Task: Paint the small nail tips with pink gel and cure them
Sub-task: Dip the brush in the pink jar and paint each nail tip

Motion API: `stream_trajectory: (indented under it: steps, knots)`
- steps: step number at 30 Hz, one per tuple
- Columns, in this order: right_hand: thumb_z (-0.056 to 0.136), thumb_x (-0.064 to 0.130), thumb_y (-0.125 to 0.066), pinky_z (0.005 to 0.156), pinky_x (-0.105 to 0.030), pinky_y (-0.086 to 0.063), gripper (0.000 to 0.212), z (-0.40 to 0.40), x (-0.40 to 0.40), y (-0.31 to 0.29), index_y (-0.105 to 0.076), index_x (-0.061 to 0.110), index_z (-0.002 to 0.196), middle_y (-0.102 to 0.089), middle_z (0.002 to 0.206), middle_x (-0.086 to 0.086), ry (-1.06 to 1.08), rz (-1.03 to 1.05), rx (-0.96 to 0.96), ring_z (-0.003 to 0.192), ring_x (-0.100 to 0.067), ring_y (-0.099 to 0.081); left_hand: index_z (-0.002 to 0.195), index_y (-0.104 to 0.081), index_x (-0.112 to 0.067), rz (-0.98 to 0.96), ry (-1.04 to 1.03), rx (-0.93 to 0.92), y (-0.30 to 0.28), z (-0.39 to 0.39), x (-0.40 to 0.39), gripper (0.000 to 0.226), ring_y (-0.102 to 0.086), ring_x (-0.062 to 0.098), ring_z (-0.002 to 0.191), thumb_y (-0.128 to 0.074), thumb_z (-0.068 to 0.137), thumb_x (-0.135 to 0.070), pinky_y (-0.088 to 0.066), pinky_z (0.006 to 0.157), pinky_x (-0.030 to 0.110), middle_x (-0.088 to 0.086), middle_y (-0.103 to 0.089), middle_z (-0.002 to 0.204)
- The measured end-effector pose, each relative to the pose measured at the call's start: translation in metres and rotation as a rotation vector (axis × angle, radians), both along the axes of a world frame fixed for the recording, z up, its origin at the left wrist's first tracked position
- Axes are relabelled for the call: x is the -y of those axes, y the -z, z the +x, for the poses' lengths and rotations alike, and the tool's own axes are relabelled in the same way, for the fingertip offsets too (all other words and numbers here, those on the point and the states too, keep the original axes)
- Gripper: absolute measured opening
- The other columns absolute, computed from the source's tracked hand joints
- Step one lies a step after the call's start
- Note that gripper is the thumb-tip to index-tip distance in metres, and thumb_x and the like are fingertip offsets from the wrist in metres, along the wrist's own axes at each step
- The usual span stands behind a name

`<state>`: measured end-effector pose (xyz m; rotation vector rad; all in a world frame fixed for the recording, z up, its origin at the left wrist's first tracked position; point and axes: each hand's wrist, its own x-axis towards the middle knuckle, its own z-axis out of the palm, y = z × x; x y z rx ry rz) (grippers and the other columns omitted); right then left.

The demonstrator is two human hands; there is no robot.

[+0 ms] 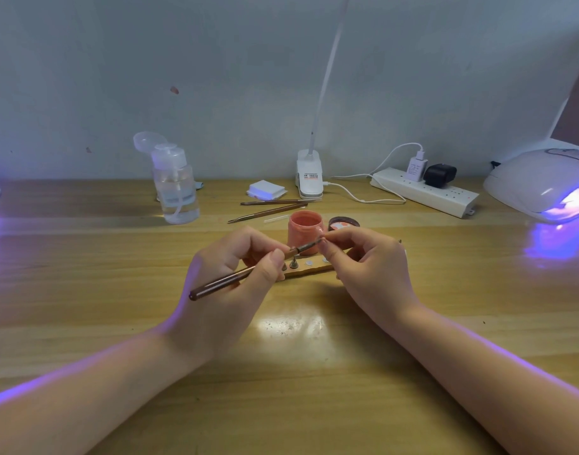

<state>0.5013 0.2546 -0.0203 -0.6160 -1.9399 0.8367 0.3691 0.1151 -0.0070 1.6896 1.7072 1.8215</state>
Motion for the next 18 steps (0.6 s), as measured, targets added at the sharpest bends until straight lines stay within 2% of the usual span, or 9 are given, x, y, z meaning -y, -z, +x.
stream_trajectory:
  steps: [5, 7, 10, 14, 18]
  knots:
    - [0.084, 0.019, -0.072, 0.062, -0.047, -0.052, 0.007, -0.0002, -0.0019, 0.0013, -0.076, 0.019, 0.090, -0.070, 0.072, 0.005, 0.013, -0.011, -0.001, 0.059, -0.025, -0.060, 0.093, -0.067, -0.020, 0.023, -0.050, -0.001, -0.0020, 0.0000, -0.0013, 0.011, -0.065, 0.007, 0.075, -0.060, 0.089, -0.028, -0.045, 0.067, 0.012, -0.007, -0.070, 0.078]
    - [0.084, 0.019, -0.072, 0.061, -0.047, -0.052, 0.007, -0.0001, -0.0018, 0.0010, -0.075, 0.023, 0.089, -0.070, 0.072, 0.007, 0.003, -0.011, 0.000, 0.059, -0.026, -0.060, 0.092, -0.068, -0.019, 0.000, -0.039, 0.005, -0.0014, -0.0001, -0.0018, 0.010, -0.066, 0.008, 0.076, -0.060, 0.088, -0.025, -0.046, 0.068, 0.014, -0.007, -0.070, 0.077]
    - [0.085, 0.019, -0.071, 0.058, -0.049, -0.050, 0.014, 0.0004, -0.0001, 0.0003, -0.072, 0.033, 0.086, -0.069, 0.071, 0.010, -0.011, 0.007, 0.000, 0.060, -0.031, -0.059, 0.088, -0.067, -0.021, 0.005, 0.000, -0.016, -0.0012, 0.0008, 0.0003, 0.017, -0.065, 0.009, 0.074, -0.057, 0.085, -0.034, -0.048, 0.068, 0.016, -0.005, -0.070, 0.075]
    - [0.086, 0.019, -0.070, 0.059, -0.048, -0.052, 0.008, -0.0005, -0.0022, 0.0026, -0.076, 0.017, 0.092, -0.070, 0.073, 0.003, -0.004, -0.010, -0.011, 0.061, -0.026, -0.061, 0.090, -0.066, -0.020, 0.039, -0.012, 0.031, -0.0020, 0.0004, 0.0006, 0.019, -0.065, 0.012, 0.075, -0.056, 0.086, -0.035, -0.049, 0.069, 0.018, -0.001, -0.069, 0.077]
    - [0.086, 0.017, -0.070, 0.061, -0.048, -0.052, 0.010, -0.0005, -0.0013, 0.0020, -0.075, 0.013, 0.094, -0.069, 0.074, 0.000, -0.008, -0.011, -0.009, 0.063, -0.025, -0.061, 0.092, -0.066, -0.021, 0.031, -0.048, 0.039, -0.0022, 0.0017, -0.0010, 0.009, -0.062, 0.006, 0.071, -0.059, 0.088, -0.024, -0.044, 0.063, 0.011, -0.005, -0.069, 0.078]
